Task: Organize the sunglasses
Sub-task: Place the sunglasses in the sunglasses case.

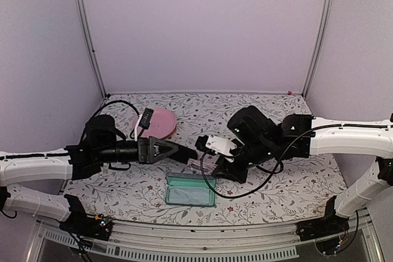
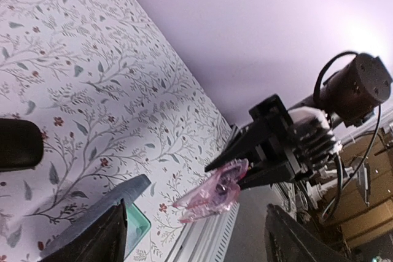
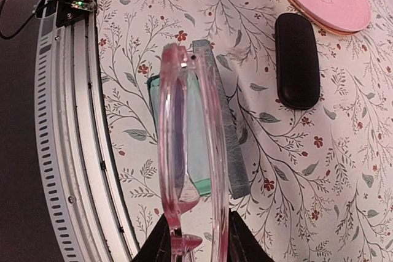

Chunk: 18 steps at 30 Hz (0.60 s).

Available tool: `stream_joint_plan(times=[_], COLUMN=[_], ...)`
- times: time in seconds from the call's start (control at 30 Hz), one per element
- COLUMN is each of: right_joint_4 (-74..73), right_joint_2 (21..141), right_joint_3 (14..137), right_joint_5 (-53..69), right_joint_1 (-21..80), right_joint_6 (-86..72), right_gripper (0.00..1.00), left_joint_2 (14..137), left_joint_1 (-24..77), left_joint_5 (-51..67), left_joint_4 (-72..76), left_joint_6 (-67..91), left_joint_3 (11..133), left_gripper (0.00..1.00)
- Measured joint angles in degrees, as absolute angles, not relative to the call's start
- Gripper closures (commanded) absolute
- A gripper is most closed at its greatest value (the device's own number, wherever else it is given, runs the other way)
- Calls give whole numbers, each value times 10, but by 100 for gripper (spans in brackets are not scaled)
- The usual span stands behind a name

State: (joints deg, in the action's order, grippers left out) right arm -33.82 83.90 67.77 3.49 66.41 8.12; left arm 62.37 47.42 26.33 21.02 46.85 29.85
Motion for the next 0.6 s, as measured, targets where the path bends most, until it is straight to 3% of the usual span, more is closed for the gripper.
stream_joint_plan(times=[0.3, 0.6], right_joint_4=[-308, -310], right_joint_2=[900, 1021], right_joint_3=[677, 745], right_joint_5=[133, 170], right_joint_1=[665, 679], right_joint_6=[74, 89], right_gripper=[72, 72], left_joint_2=[486, 471], left_joint_1=[373, 319], left_joint_5=[177, 162], left_joint_4=[64, -6], left_joint_6=[418, 387], left_joint_3=[291, 294], left_gripper=[20, 19])
